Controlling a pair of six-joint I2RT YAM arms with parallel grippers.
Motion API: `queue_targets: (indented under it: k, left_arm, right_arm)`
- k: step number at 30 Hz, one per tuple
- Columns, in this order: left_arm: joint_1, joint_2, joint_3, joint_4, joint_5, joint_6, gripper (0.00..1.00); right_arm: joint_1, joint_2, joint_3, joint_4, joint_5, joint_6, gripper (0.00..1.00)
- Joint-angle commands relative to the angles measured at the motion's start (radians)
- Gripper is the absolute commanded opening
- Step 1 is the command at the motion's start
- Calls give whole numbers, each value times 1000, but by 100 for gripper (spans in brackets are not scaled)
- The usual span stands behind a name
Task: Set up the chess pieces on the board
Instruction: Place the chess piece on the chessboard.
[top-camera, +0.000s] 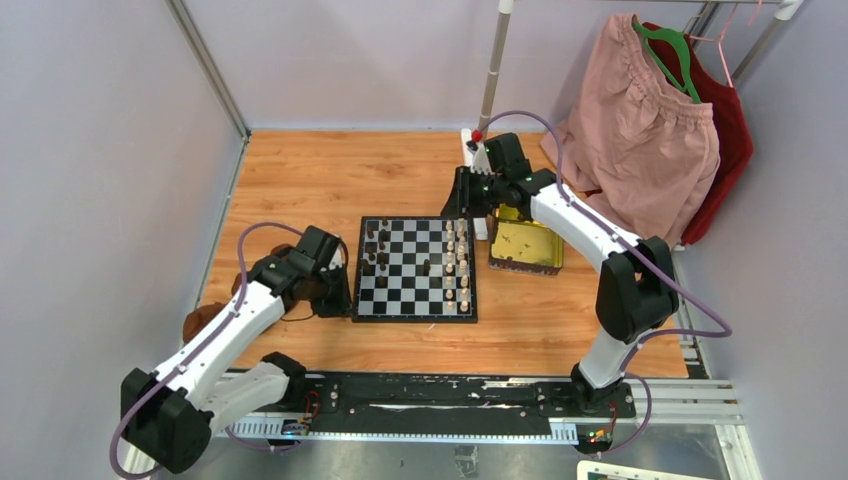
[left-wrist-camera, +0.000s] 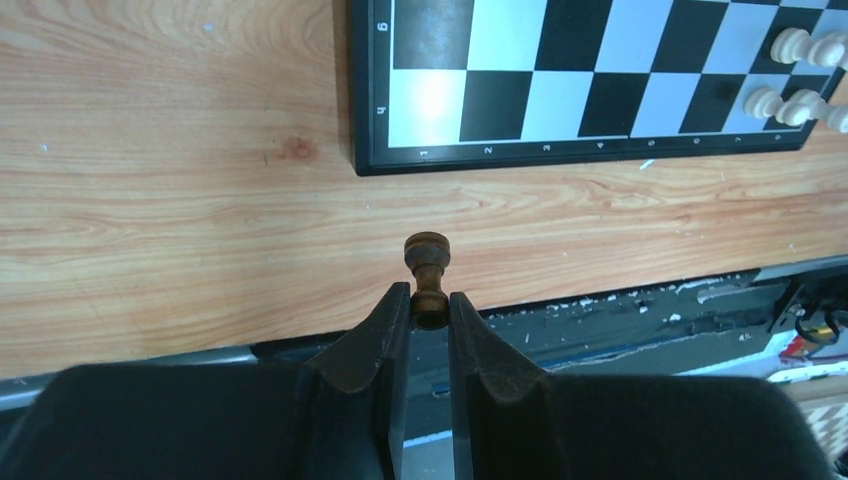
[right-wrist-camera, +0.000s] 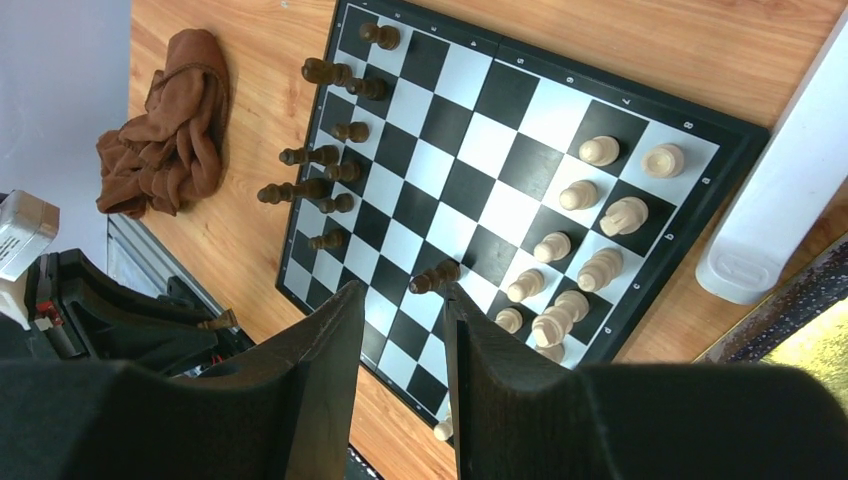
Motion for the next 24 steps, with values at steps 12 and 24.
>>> queue_targets:
  k: [12,24]
  left_arm:
    - [-10,164,-26,167,-1,33,0]
    - [-18,257,-8,177,-13,59,2]
  right_arm:
    - [-45,-21,-20,-30,11,-37,40]
    - [-60,-15,-20,-30,2,-39,40]
